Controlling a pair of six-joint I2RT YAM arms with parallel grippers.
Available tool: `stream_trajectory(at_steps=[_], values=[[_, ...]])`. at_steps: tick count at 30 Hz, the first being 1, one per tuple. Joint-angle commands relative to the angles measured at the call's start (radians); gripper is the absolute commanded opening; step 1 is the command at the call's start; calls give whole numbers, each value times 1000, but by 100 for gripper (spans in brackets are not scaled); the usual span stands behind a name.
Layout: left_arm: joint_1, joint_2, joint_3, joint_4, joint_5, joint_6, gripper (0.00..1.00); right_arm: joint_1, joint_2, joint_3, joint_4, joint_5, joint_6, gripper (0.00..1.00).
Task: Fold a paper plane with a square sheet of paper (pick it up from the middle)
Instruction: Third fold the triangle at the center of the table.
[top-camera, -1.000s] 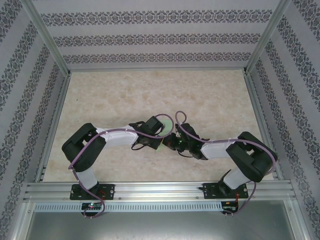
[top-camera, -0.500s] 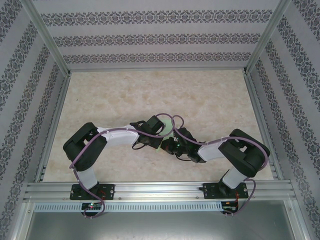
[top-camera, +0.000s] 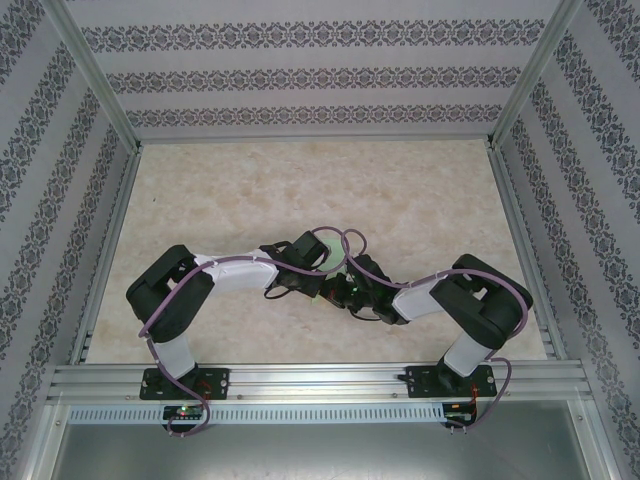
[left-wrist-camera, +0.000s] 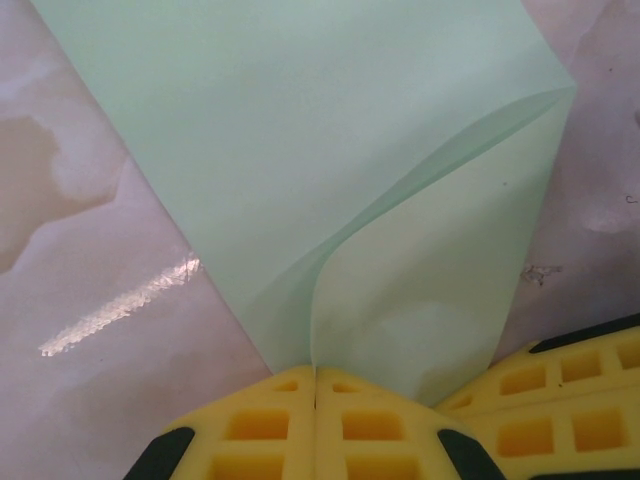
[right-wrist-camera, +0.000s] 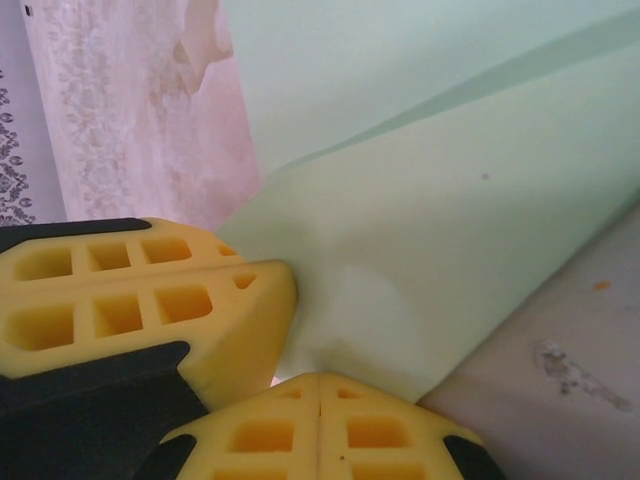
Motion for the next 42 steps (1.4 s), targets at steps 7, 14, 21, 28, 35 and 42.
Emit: stream_trajectory(at_steps=[7, 14, 21, 28, 35, 42], values=[[10, 30, -12, -50, -27, -15, 1, 50, -85, -2, -69, 41, -5, 5], [10, 30, -11, -49, -20, -17, 1, 56, 3, 18, -7, 2, 6, 5], [11, 30, -8, -48, -21, -17, 1, 43, 39, 28, -102, -10, 17, 4], [12, 33, -9, -47, -16, -18, 1, 71, -74, 26, -95, 11, 2, 5], [23, 35, -5, -37, 8, -17, 1, 85, -59, 35, -60, 20, 13, 5], [24, 36, -6, -38, 13, -18, 1, 88, 49, 40, 26, 1, 54, 5]])
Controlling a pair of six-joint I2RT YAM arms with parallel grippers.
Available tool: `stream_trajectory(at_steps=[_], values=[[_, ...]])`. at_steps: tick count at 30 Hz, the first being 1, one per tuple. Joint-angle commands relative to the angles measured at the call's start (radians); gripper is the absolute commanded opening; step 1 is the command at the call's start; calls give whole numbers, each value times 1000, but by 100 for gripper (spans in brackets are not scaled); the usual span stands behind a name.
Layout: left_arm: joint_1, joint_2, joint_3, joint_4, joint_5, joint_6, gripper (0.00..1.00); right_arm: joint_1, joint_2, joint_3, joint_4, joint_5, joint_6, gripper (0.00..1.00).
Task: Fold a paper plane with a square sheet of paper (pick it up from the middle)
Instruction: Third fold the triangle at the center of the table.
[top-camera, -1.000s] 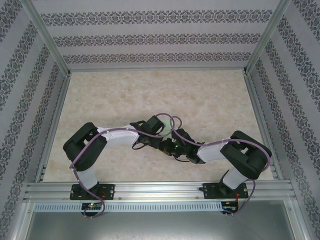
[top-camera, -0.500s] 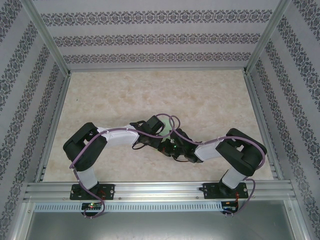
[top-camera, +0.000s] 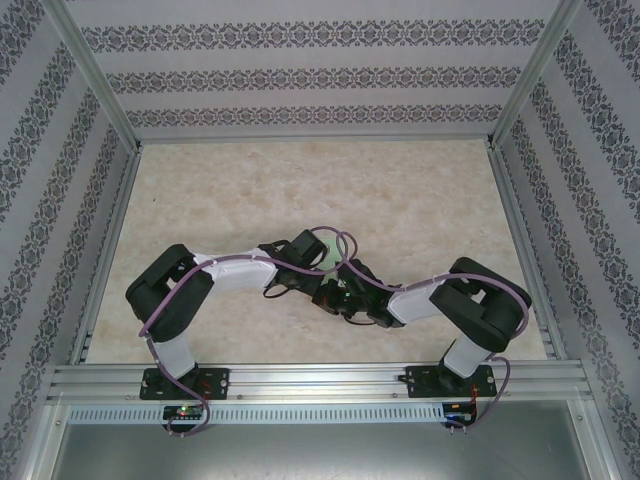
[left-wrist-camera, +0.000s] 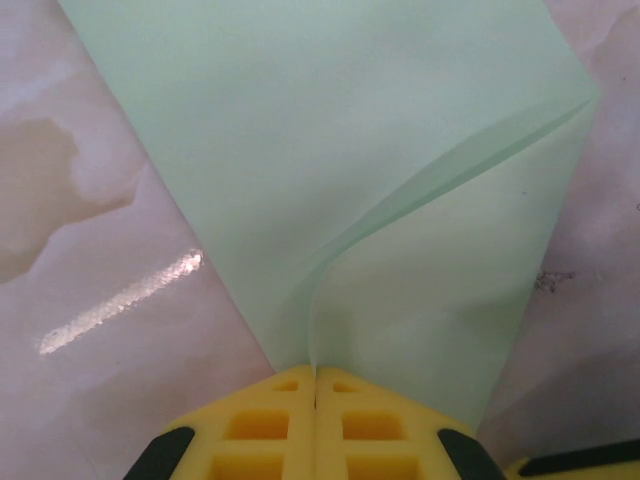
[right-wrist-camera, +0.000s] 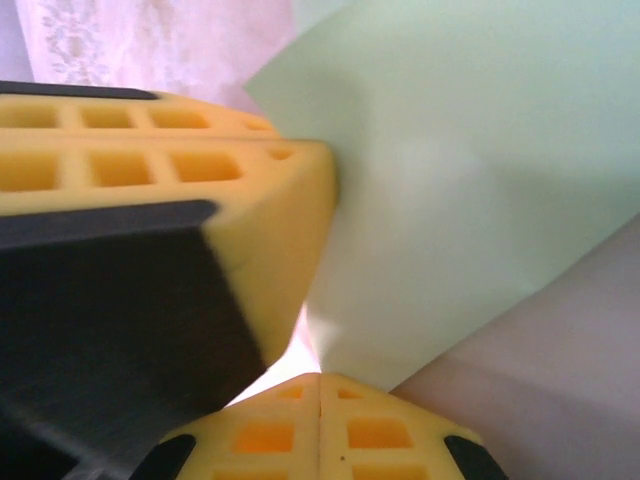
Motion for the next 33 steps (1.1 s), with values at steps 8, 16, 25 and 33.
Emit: stream_trajectory(at_steps=[8, 16, 25, 33], values=[[11, 38, -7, -41, 1, -13, 1, 7, -33, 54, -204, 46, -22, 4], [11, 45, 8, -57, 5, -13, 2, 5, -81, 74, -164, -1, -42, 6], [11, 39, 3, -54, 10, -19, 2, 4, 29, 77, -164, -6, -13, 6], [11, 42, 6, -52, 13, -18, 2, -25, -146, 53, -262, 64, -59, 8]])
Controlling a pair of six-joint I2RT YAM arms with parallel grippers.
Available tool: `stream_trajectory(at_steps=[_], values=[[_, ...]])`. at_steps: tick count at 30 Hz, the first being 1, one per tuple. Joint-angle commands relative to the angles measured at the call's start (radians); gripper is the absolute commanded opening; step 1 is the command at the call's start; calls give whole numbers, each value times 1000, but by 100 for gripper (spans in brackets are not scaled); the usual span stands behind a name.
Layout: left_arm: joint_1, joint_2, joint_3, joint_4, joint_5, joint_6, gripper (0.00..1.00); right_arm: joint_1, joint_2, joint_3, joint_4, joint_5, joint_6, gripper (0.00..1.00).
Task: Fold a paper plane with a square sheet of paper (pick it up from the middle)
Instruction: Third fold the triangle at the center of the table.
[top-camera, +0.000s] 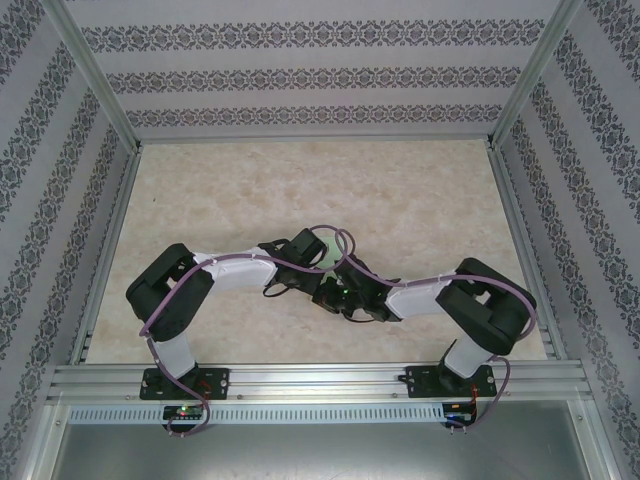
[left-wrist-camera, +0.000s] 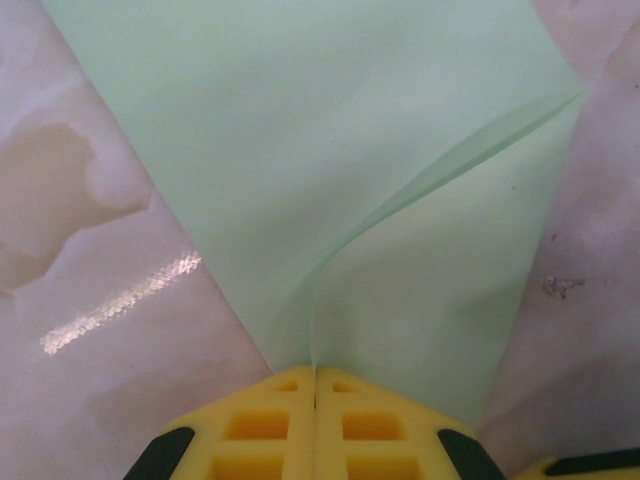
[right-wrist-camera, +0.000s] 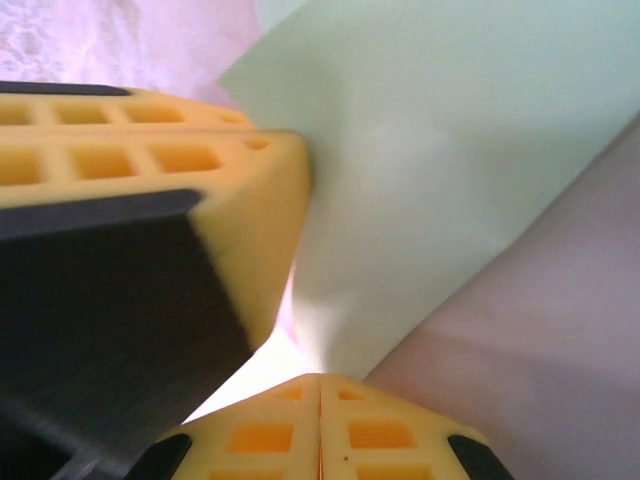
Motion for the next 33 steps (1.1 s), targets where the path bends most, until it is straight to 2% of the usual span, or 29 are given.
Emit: stream_trajectory(at_steps=[1, 5, 9, 25, 33], values=[[5, 39, -1, -43, 14, -19, 2, -31, -100, -16, -72, 59, -50, 8], [6, 43, -3, -38, 18, -22, 2, -98, -115, -26, -79, 28, -90, 8], [4, 44, -3, -45, 17, -20, 2, -131, -79, -16, -7, -16, -102, 8], [5, 41, -11, -38, 11, -18, 2, -168, 52, 8, -56, -9, -141, 8], [5, 39, -12, -45, 9, -14, 2, -210, -85, 31, -96, -25, -161, 10]])
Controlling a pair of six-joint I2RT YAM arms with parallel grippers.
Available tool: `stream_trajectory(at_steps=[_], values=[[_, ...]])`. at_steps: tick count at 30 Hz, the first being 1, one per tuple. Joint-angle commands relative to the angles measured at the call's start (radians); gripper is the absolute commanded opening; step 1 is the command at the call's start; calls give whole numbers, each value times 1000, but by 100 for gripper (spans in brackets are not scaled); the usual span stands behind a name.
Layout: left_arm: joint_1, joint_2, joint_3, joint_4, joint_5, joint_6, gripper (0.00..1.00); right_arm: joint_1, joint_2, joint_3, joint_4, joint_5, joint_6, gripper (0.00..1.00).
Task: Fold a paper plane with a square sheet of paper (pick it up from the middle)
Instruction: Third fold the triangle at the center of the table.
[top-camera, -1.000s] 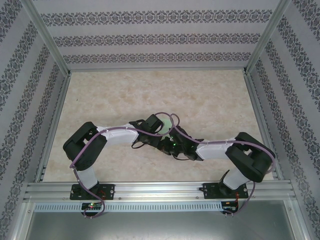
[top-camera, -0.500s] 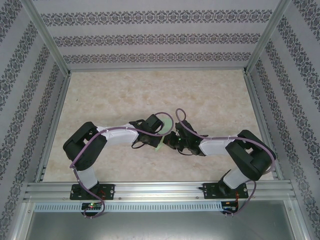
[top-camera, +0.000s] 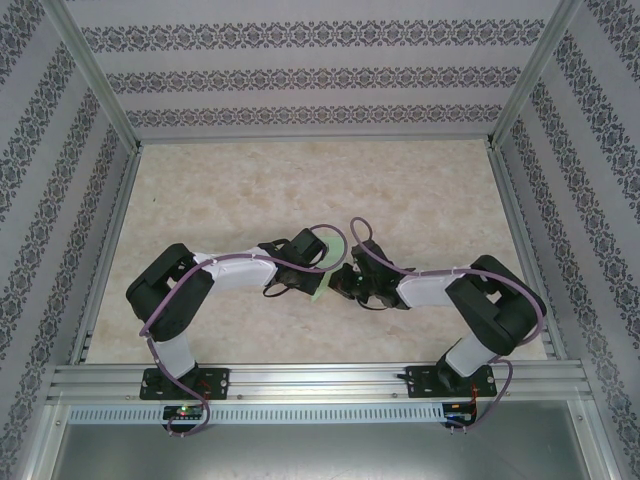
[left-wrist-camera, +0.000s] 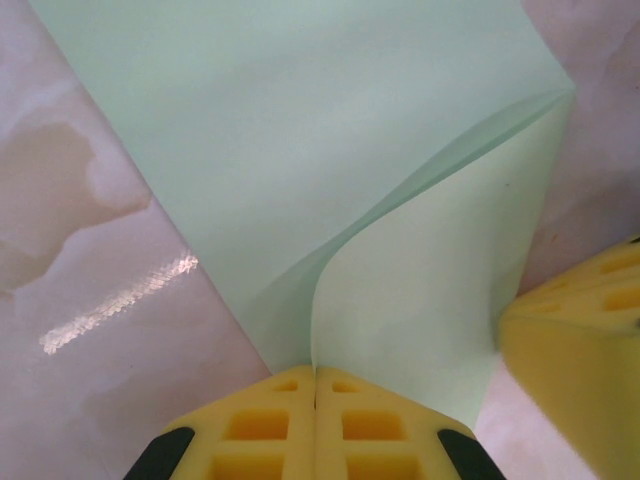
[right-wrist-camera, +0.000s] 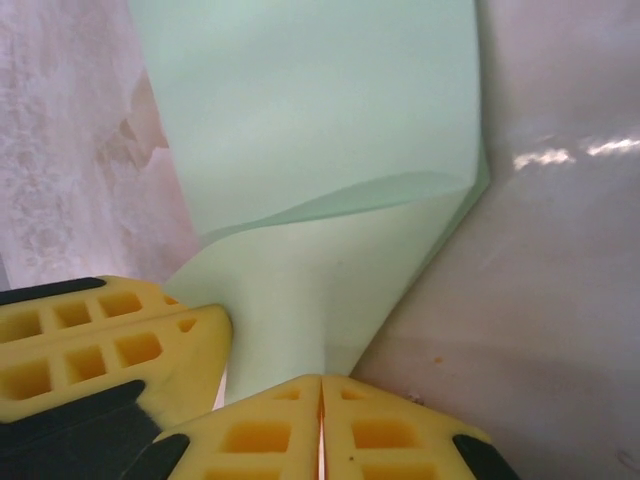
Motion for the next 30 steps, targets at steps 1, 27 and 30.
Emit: stream_trajectory(at_steps=[1, 27, 30], values=[[5, 38, -14, -43, 8, -11, 2, -37, -75, 30, -37, 1, -46, 10], [5, 33, -16, -56, 6, -1, 2, -144, -1, 111, -85, -61, -138, 11], [5, 33, -13, -58, 5, -1, 1, -159, 15, 120, -71, -102, -154, 11]])
